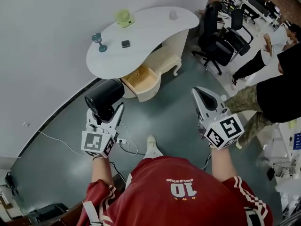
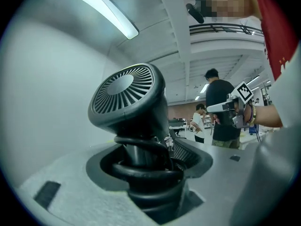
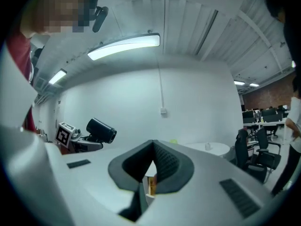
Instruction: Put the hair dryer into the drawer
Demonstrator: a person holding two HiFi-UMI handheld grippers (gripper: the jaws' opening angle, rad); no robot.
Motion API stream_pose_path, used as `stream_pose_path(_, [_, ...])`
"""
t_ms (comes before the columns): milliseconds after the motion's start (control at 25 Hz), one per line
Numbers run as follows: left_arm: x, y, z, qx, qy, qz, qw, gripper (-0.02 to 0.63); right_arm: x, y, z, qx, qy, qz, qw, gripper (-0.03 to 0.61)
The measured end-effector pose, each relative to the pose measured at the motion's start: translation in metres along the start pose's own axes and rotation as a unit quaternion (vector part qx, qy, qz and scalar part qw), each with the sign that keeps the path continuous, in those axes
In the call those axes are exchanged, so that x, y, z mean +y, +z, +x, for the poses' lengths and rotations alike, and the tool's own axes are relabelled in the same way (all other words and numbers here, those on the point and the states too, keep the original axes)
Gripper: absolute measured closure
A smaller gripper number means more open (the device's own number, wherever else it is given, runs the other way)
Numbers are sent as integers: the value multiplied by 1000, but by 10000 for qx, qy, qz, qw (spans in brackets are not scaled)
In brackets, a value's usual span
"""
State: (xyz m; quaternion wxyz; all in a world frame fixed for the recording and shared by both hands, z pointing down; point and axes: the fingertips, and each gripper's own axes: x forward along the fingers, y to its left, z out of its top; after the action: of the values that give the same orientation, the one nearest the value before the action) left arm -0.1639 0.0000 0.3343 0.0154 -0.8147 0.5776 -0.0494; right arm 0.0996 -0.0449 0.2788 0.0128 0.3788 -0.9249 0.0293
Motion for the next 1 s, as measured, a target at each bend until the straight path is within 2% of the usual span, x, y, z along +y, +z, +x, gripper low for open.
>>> stream_pose_path(200, [40,-24,46,329,-331,281,9985,305,-13,2,64,120,38,-12,9999,574])
stream_pose_path(520, [88,-77,96,801,-680,350,9938,305,-20,-15,135,411,19,20,9992,574])
stream_pose_path(1000, [82,-138,131,1177,-1012,404,9871,305,-28,-38,158,532,-123,143,9984,574])
